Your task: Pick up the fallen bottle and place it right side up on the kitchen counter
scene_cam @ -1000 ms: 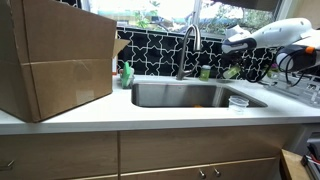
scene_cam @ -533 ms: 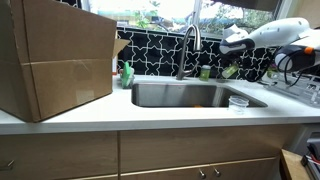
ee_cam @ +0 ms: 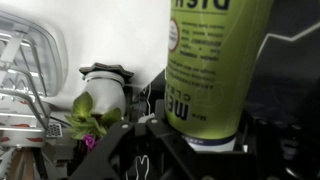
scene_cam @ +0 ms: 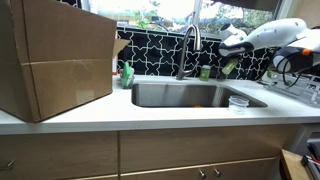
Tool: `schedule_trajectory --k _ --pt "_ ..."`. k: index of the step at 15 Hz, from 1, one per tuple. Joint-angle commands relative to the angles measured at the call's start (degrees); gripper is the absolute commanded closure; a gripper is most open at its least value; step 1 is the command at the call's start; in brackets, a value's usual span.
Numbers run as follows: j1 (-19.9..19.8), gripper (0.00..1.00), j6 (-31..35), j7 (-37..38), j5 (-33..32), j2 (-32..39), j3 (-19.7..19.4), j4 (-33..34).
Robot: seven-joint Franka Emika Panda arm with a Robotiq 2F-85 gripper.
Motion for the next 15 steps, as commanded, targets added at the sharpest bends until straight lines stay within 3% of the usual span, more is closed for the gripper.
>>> schedule_trajectory --k 1,6,11,15 --pt "2.6 0.62 8.9 2.0 -6.1 0.7 -4.0 -3.6" --pt "6.5 0.62 18.3 4.6 -13.3 -0.9 -8.0 -12.6" --pt "13.7 0.62 22.3 11.3 -21.4 -2.0 -14.4 -23.3" --pt "19.2 0.62 26.8 16.8 -24.5 -3.8 -17.3 -31.8"
